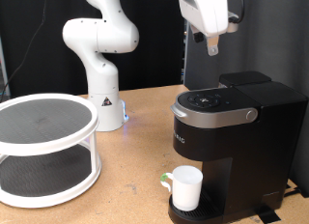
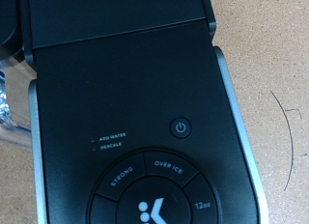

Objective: Make a cup of coffee with the keurig machine

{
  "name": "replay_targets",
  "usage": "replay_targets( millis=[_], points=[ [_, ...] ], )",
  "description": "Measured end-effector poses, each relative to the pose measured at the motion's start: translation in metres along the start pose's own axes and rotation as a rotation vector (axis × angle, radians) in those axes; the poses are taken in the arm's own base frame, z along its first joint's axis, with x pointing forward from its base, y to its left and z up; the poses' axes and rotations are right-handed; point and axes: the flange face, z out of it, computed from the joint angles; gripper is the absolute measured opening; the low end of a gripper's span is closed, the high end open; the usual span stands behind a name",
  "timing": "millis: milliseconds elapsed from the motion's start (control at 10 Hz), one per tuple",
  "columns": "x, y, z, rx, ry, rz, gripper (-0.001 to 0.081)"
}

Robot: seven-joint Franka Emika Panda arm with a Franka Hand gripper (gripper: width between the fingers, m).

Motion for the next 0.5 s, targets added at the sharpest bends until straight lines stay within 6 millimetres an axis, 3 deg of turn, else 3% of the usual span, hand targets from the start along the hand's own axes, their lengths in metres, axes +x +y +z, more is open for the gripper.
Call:
replay_targets(
  millis=[500],
  points=[
    [0.0102,0.0036,-0.0004,0.004,-0.001,-0.026,0.0805]
  ],
)
